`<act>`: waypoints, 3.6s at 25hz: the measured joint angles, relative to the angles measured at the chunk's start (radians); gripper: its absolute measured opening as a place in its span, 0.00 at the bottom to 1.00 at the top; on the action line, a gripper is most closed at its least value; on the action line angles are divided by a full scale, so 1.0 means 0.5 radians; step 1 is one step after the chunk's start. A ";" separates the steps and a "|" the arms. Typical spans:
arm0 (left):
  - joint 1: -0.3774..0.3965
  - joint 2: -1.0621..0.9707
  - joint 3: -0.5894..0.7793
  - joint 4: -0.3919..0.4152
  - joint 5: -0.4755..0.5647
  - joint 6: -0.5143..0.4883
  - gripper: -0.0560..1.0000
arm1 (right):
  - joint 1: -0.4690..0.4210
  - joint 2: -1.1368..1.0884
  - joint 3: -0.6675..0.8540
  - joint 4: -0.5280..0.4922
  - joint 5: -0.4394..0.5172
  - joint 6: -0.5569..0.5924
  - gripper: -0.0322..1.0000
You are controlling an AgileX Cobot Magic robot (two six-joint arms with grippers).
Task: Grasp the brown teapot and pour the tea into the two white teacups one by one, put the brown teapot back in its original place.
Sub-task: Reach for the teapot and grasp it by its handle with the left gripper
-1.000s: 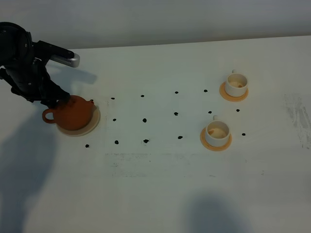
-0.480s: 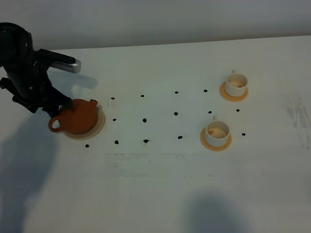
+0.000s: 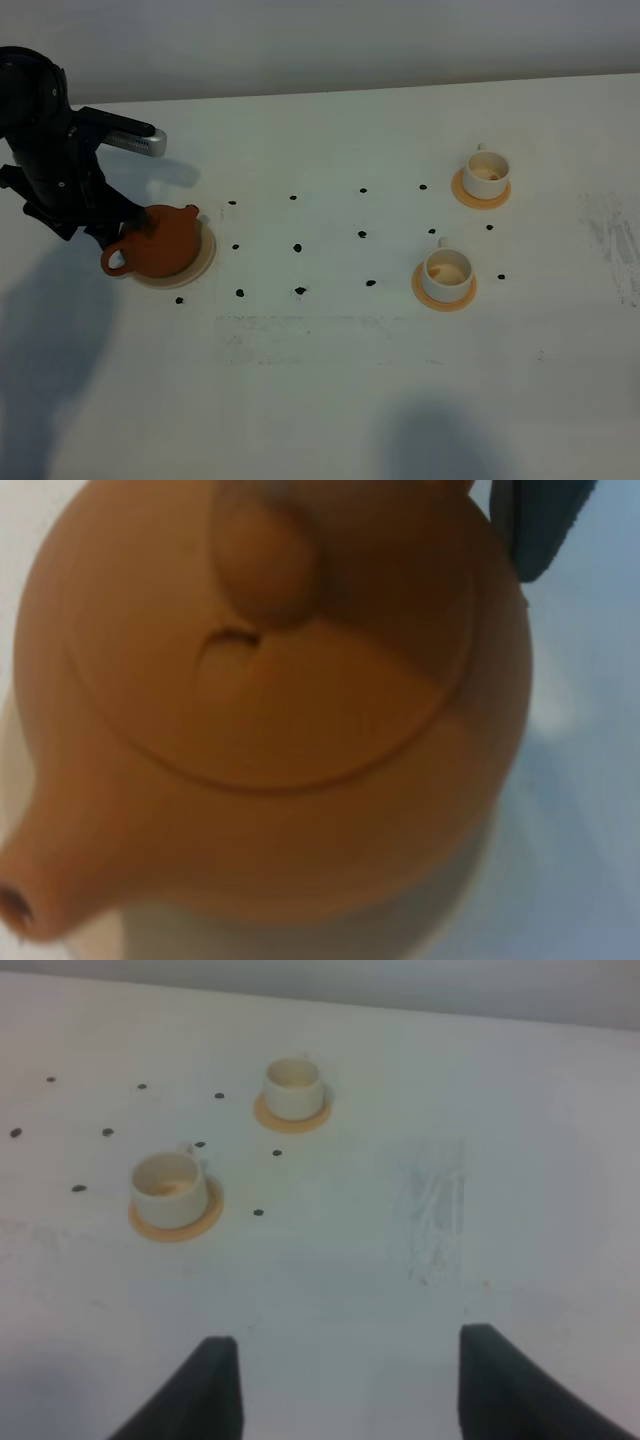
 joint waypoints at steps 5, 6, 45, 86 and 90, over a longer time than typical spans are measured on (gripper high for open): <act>0.000 0.000 0.000 -0.012 0.016 0.002 0.55 | 0.000 0.000 0.000 0.000 0.000 0.000 0.48; 0.000 0.000 0.000 -0.015 0.020 0.002 0.55 | 0.000 0.000 0.000 0.000 0.000 0.000 0.48; -0.017 -0.686 0.536 -0.276 -0.298 0.063 0.55 | 0.000 0.000 0.000 0.000 0.000 0.000 0.48; -0.083 -0.421 0.557 -0.289 -0.388 0.644 0.54 | 0.000 0.000 0.000 0.000 0.000 0.000 0.48; -0.083 -0.421 0.557 -0.291 -0.388 0.644 0.47 | 0.000 0.000 0.000 0.000 0.000 0.000 0.48</act>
